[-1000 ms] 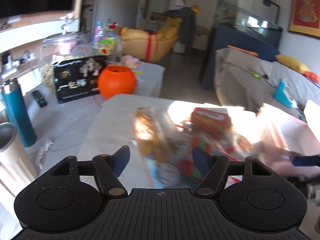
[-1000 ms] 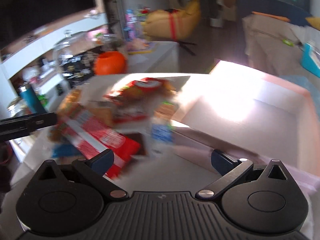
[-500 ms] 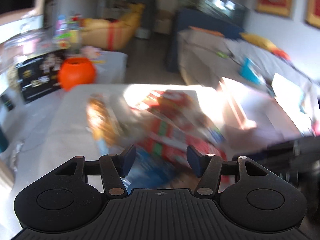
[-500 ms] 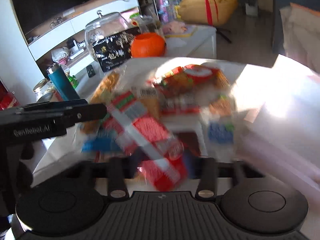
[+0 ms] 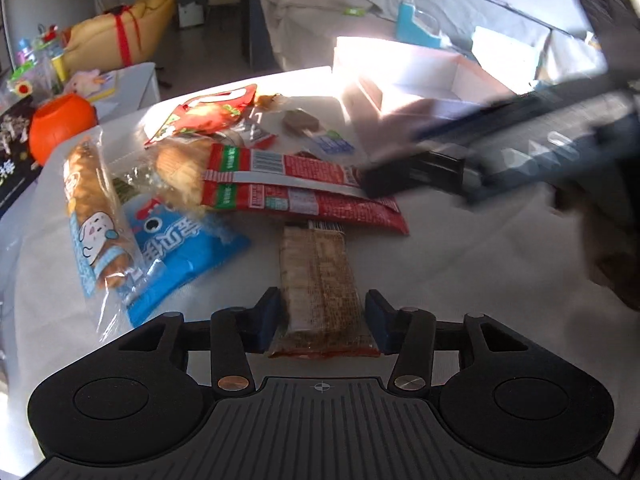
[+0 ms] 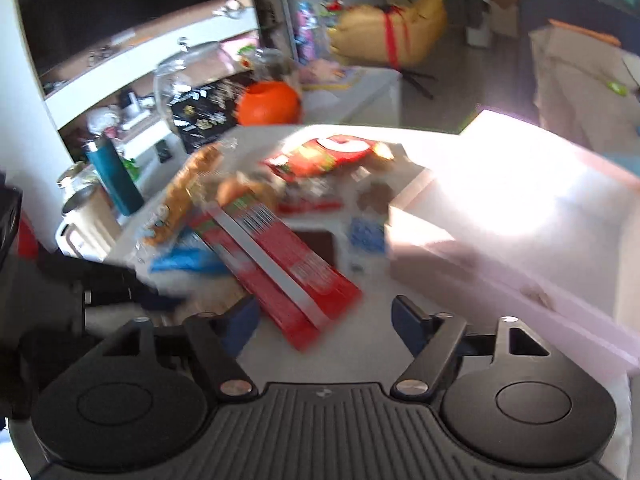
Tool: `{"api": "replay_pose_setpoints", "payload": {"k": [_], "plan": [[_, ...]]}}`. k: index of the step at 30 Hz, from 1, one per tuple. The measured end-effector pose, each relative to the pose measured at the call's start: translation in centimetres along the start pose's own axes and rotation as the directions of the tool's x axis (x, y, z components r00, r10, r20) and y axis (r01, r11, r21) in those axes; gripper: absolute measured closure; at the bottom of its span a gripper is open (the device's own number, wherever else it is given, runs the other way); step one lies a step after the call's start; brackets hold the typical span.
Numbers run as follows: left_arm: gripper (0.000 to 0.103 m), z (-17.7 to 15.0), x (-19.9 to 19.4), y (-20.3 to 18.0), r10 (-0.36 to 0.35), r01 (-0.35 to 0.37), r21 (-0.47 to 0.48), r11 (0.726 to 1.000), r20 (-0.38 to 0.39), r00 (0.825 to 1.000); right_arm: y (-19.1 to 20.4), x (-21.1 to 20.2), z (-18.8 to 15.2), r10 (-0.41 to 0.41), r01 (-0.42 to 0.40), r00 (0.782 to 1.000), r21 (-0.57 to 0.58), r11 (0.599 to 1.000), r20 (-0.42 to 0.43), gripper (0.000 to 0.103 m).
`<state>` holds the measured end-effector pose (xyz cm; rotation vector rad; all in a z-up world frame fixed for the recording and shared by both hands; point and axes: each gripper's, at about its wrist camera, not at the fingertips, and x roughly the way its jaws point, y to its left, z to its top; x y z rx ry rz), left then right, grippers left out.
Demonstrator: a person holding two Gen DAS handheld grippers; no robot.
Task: Organize snacks
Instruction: 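Grasp the wafer bar in clear wrapper from the snack pile with the left tool, then grasp the red-and-white packet with the right tool while the left tool holds the wafer bar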
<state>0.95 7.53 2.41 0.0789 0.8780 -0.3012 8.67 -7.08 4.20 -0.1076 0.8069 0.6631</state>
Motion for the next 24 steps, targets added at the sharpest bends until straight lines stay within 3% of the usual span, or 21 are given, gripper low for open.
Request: {"api": "replay_pose_setpoints", "payload": {"k": [6, 9, 10, 11, 13, 17, 21, 24], "plan": [[0.052, 0.2, -0.4, 0.6, 0.049, -0.048, -0.026, 0.998, 0.03, 0.998, 1.7, 4.9, 2.3, 0.012, -0.011, 0.998, 0.006, 1.0, -0.058, 0.021], [0.053, 0.2, -0.4, 0.9, 0.042, -0.041, -0.016, 0.999, 0.06, 0.997, 1.9, 4.9, 1.6, -0.019, 0.021, 0.996, 0.021, 1.0, -0.085, 0.028], [0.054, 0.2, -0.3, 1.1, 0.028, -0.027, -0.015, 1.0, 0.068, 0.997, 2.0, 4.3, 1.2, -0.03, 0.032, 0.996, 0.023, 0.999, -0.087, 0.041], [0.056, 0.3, -0.3, 1.2, 0.013, -0.012, -0.016, 1.0, 0.073, 0.997, 1.8, 3.5, 0.8, -0.028, 0.033, 0.995, 0.045, 0.998, -0.095, 0.063], [0.057, 0.6, 0.3, 1.3, -0.02, 0.021, -0.015, 1.0, 0.077, 0.997, 1.1, 2.1, -0.5, -0.04, 0.053, 0.992, 0.108, 0.993, -0.119, 0.076], [0.059, 0.9, 1.0, 1.1, -0.036, 0.036, -0.008, 0.999, 0.082, 0.996, -0.1, -0.1, -3.5, -0.116, 0.142, 0.984, 0.193, 0.971, -0.138, 0.076], [0.061, 0.2, 0.5, 0.9, -0.033, 0.036, -0.028, 0.999, 0.092, 0.995, -1.0, -1.4, -4.9, -0.092, 0.127, 0.987, 0.278, 0.952, -0.136, 0.076], [0.061, -0.7, -0.2, 1.1, 0.025, -0.02, -0.051, 0.998, 0.096, 0.995, -0.3, -1.9, -4.9, -0.053, 0.086, 0.991, 0.278, 0.957, -0.125, 0.076]]}}
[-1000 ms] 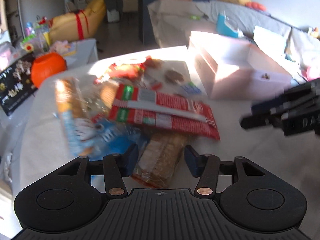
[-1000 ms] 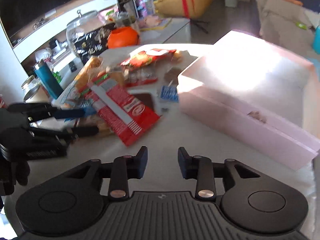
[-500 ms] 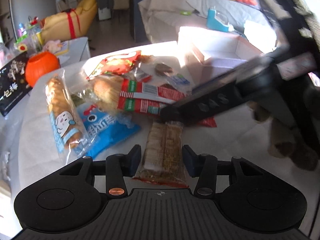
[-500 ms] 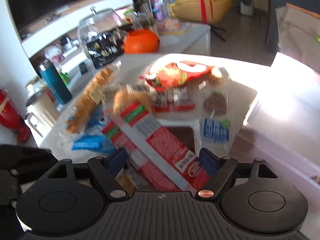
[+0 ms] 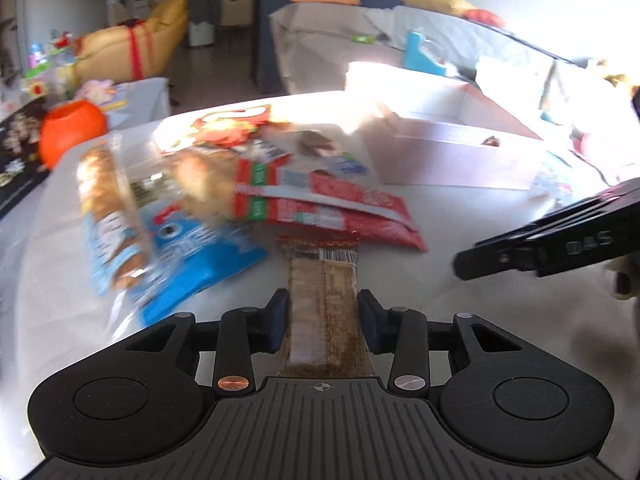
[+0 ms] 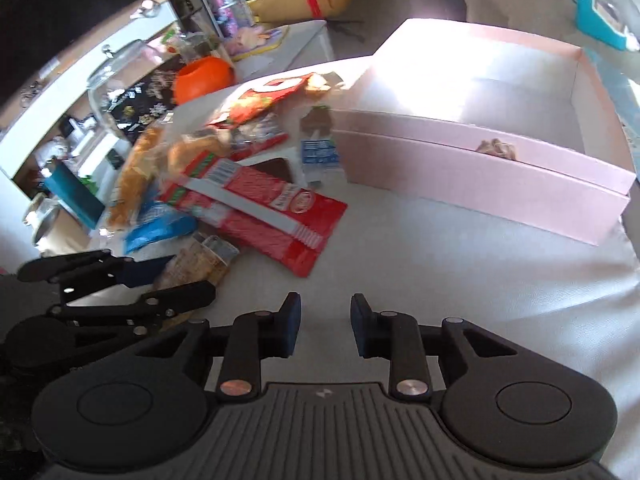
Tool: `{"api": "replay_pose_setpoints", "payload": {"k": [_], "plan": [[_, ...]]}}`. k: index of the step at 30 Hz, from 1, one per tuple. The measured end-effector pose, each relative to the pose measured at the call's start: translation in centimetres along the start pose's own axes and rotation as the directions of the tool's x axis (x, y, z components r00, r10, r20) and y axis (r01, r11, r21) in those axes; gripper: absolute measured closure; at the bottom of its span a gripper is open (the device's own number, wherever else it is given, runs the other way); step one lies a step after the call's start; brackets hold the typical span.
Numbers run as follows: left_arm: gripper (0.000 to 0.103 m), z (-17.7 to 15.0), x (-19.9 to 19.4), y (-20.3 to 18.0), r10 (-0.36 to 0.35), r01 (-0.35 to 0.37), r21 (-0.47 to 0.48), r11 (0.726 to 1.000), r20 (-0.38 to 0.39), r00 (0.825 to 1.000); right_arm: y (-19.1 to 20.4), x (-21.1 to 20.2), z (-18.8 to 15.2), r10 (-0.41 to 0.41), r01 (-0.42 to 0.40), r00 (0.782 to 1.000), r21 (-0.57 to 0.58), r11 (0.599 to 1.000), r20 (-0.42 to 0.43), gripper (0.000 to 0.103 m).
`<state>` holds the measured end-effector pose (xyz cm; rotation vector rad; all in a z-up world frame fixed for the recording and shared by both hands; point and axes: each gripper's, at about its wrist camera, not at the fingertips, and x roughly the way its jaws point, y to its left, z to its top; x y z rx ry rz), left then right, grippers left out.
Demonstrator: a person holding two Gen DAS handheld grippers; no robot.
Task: Organize snacks
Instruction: 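Grasp the red-and-white packet with the right tool while the left tool holds the wafer bar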
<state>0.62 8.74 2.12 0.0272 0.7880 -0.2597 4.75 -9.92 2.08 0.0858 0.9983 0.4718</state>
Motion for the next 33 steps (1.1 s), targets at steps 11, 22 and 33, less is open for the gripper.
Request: {"api": "replay_pose_setpoints", "payload": {"k": [11, 22, 33], "plan": [[0.057, -2.1, -2.3, 0.1, -0.015, 0.011, -0.103, 0.995, -0.037, 0.999, 0.0, -2.9, -0.9, -0.055, 0.065, 0.992, -0.084, 0.994, 0.112, 0.008], [0.057, -1.7, -1.6, 1.9, 0.069, -0.069, -0.078, 0.994, -0.014, 0.998, 2.2, -0.1, 1.2, -0.073, 0.094, 0.993, -0.248, 0.964, 0.091, 0.007], [0.057, -2.4, -2.1, 6.9, -0.011, 0.029, -0.274, 0.961, 0.069, 0.998, 5.5, 6.2, 6.3, -0.001, 0.008, 1.0, -0.304, 0.953, 0.022, 0.006]]}}
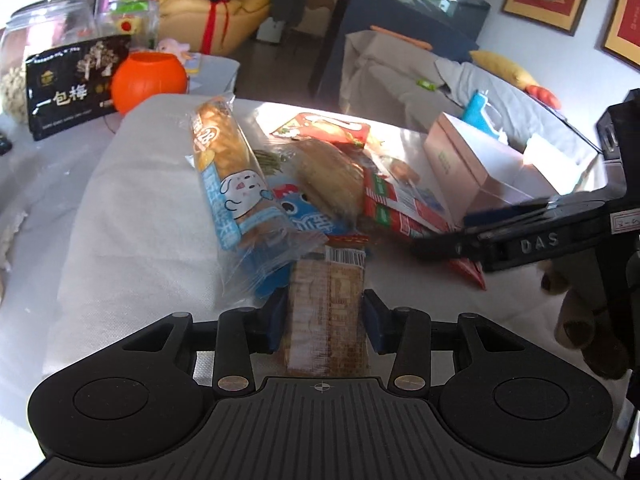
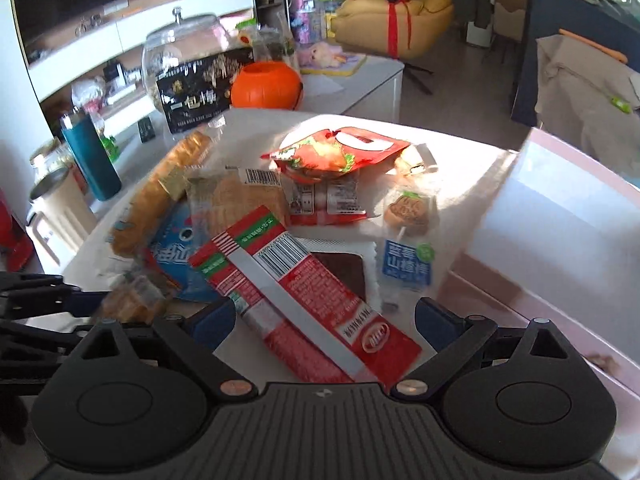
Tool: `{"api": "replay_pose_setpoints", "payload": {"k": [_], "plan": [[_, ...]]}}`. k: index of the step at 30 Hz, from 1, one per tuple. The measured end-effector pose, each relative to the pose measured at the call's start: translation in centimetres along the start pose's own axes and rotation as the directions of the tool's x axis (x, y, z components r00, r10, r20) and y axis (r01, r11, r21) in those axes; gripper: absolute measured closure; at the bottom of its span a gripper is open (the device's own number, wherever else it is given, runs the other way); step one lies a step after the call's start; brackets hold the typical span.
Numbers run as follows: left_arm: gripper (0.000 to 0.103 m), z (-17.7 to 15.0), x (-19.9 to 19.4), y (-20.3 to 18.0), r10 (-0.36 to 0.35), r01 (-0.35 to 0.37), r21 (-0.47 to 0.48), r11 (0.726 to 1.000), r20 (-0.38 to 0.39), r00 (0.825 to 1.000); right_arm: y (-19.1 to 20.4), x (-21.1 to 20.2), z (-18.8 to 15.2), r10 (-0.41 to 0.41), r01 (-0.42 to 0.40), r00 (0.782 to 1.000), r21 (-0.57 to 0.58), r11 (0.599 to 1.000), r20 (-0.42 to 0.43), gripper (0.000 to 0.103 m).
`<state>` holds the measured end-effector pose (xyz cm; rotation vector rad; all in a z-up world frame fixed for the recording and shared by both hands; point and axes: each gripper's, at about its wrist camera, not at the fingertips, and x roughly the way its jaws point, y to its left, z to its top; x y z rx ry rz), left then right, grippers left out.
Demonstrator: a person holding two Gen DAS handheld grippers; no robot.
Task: Organize snacks
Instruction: 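Grasp the red-and-white packet with the right tool while the left tool holds the wafer bar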
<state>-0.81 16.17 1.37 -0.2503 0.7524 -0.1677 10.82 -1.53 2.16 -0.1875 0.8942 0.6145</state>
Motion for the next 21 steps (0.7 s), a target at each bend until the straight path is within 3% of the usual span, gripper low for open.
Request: {"api": "replay_pose_setpoints", "payload": {"k": [2, 4, 6, 11, 18, 21], "plan": [[0.057, 0.1, 0.0, -0.1, -0.004, 0.004, 0.027, 1.0, -0.01, 1.0, -0.1, -0.2, 0.0, 0.125, -0.123, 0.991, 0.042, 0.991, -0.051, 0.005], [0.057, 0.1, 0.0, -0.1, -0.006, 0.007, 0.05, 0.999, -0.016, 1.0, 0.3, -1.4, -0.3, 0.201, -0.2, 0.979, 0.027, 0.98, -0.042, 0.005], [0.057, 0.2, 0.2, -0.2, -0.009, 0.01, 0.056, 0.998, -0.019, 1.0, 0.8, -2.3, -0.3, 0.169, -0.17, 0.985, -0.01, 0.985, -0.02, 0.005], [0.057, 0.1, 0.1, -0.5, -0.004, 0.006, 0.069, 0.998, -0.032, 0.999, 2.3, -1.2, 0.4, -0.013, 0.021, 0.999, -0.17, 0.985, 0.046, 0.005], [0.056, -0.2, -0.6, 0.4, -0.017, 0.018, 0.029, 0.999, -0.036, 0.999, -0.4, 1.9, 0.3, 0.001, -0.004, 1.0, -0.099, 0.995, -0.029, 0.005], [0.056, -0.4, -0.7, 0.3, -0.011, 0.012, 0.029, 1.0, -0.032, 0.999, -0.4, 0.7, -1.0, 0.071, -0.075, 0.996, -0.074, 0.994, -0.052, 0.004]]}}
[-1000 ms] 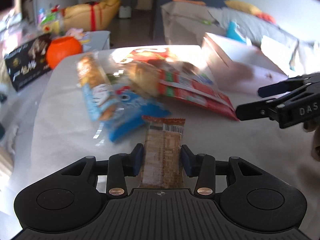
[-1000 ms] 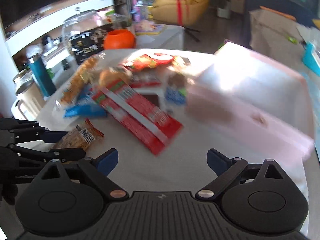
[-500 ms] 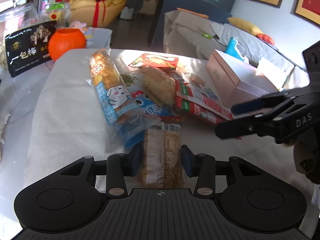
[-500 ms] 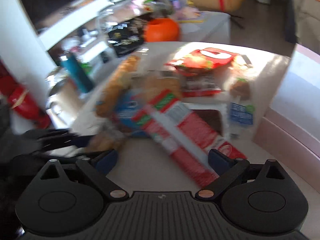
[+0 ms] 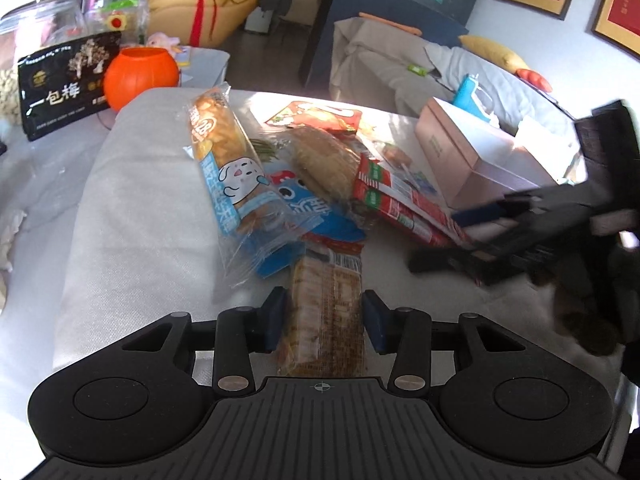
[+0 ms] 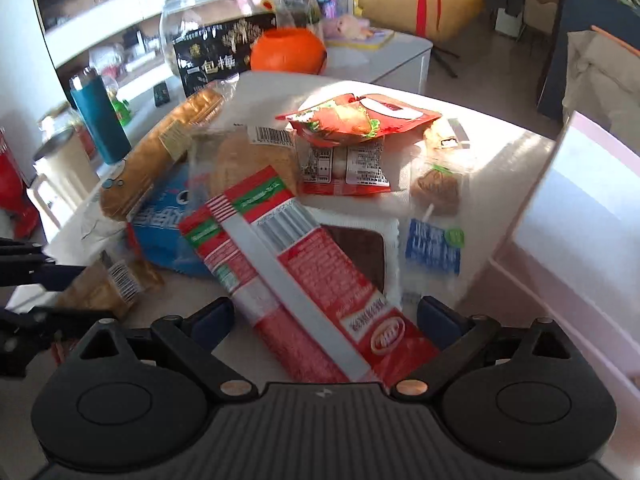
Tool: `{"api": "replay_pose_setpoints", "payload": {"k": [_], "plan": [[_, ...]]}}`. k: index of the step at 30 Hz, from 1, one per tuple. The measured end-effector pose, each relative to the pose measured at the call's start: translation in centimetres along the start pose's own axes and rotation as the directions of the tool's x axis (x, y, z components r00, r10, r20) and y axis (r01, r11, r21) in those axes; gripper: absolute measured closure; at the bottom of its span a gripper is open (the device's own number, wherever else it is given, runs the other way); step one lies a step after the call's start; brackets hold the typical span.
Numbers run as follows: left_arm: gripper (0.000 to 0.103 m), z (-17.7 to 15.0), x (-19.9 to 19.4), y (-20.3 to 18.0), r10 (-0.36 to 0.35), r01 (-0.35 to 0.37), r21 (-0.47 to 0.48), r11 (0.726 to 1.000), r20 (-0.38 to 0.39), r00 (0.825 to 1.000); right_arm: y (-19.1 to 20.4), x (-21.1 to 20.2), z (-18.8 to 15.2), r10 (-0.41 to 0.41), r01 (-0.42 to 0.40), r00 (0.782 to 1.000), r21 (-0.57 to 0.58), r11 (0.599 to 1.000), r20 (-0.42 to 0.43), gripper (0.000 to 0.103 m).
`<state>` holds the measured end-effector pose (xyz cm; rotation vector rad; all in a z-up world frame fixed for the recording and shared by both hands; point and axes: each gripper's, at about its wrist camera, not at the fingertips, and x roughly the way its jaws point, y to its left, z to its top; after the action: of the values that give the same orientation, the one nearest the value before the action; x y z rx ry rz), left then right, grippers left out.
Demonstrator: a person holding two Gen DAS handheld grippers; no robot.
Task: Organize snacks
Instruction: 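Grasp the red-and-white packet with the right tool while the left tool holds the wafer bar, then drop the wafer bar and red packet into the pink box with both tools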
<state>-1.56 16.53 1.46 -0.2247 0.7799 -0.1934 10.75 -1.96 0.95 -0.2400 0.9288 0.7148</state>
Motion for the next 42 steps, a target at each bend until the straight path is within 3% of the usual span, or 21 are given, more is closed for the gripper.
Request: {"api": "replay_pose_setpoints", "payload": {"k": [2, 4, 9, 12, 14, 19, 29, 33, 36, 39, 42], "plan": [[0.056, 0.0, 0.1, -0.2, 0.005, -0.005, 0.005, 1.0, 0.001, 1.0, -0.1, -1.1, -0.4, 0.118, -0.118, 0.993, 0.007, 0.993, -0.028, 0.004], [0.056, 0.0, 0.1, -0.2, 0.008, -0.008, 0.002, 1.0, 0.001, 1.0, 0.0, -2.2, -0.6, 0.163, -0.162, 0.986, 0.023, 0.987, -0.02, 0.005], [0.057, 0.0, 0.0, -0.5, 0.022, -0.022, 0.002, 1.0, -0.003, 1.0, 0.7, -1.7, 0.0, 0.027, -0.027, 0.999, -0.005, 1.0, 0.03, 0.01], [0.057, 0.2, 0.0, -0.9, 0.035, -0.035, 0.006, 0.999, -0.015, 0.999, 1.4, -0.4, 0.4, 0.051, -0.051, 0.999, -0.014, 0.999, -0.002, 0.027], [0.057, 0.3, 0.1, -1.3, 0.05, -0.05, 0.017, 0.999, -0.027, 0.998, 2.2, -0.5, 0.4, 0.023, -0.023, 1.0, -0.05, 0.999, -0.002, 0.038], [0.057, 0.6, 0.5, -2.7, 0.057, -0.054, 0.054, 0.997, -0.06, 0.997, 1.5, -2.3, -0.7, 0.029, -0.029, 0.999, -0.025, 0.999, -0.013, 0.052], [0.06, 0.7, 1.6, -8.9, -0.036, 0.06, 0.173, 0.983, -0.134, 0.99, -3.8, -10.2, -6.5, -0.069, 0.063, 0.997, 0.139, 0.988, 0.04, 0.054], [0.06, 2.9, 0.8, -12.0, -0.103, 0.12, 0.227, 0.966, -0.086, 0.991, -5.3, -13.9, -7.7, -0.091, 0.071, 0.989, 0.171, 0.983, 0.113, 0.054], [0.06, 7.0, -0.2, -14.4, -0.179, 0.163, 0.273, 0.948, 0.032, 0.983, -6.8, -17.5, -7.1, -0.103, 0.058, 0.971, 0.204, 0.977, 0.218, 0.054], [0.057, 11.9, 0.5, -16.2, -0.252, 0.208, 0.251, 0.945, 0.161, 0.954, -8.7, -20.4, -5.3, -0.188, 0.114, 0.932, 0.241, 0.964, 0.311, 0.054], [0.057, 16.3, 3.9, -16.6, -0.334, 0.314, 0.132, 0.94, 0.181, 0.925, -11.1, -20.6, -2.9, -0.296, 0.201, 0.899, 0.295, 0.934, 0.323, 0.052]]}}
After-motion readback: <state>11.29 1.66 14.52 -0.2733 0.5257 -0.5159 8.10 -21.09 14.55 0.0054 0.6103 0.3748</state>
